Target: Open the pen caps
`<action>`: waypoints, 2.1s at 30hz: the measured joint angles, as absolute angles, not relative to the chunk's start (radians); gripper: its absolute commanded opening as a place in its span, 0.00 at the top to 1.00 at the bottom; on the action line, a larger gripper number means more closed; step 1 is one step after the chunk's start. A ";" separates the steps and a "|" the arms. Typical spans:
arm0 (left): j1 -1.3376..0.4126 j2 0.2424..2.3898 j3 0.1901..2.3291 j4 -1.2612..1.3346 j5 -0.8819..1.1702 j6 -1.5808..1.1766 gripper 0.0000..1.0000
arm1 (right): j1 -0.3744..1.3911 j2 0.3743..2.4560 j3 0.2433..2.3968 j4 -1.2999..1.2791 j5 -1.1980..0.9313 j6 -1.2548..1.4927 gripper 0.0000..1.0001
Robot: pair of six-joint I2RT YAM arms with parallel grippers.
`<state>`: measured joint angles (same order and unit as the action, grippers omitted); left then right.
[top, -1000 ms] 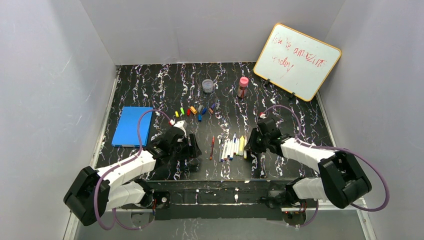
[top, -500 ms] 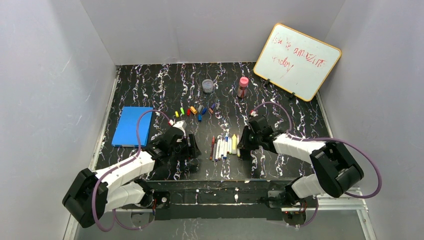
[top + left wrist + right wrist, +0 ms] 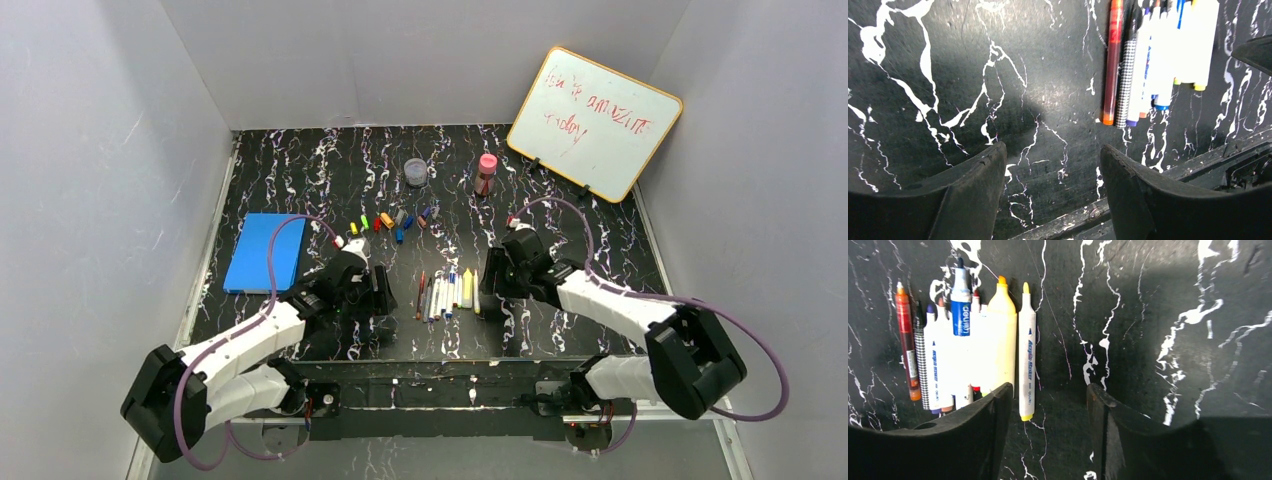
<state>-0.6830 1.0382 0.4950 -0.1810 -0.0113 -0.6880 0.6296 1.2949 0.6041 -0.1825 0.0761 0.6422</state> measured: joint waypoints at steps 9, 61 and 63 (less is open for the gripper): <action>-0.683 0.980 0.597 -0.237 -0.060 -0.634 0.26 | 0.630 1.102 0.683 -0.259 0.224 0.555 0.24; -0.764 1.097 1.727 -0.572 -0.614 -0.268 0.02 | 0.457 1.021 1.352 -0.366 0.369 0.393 0.02; -0.764 1.058 1.710 -0.571 -0.613 -0.264 0.02 | 0.461 0.937 1.353 -0.316 0.348 0.389 0.02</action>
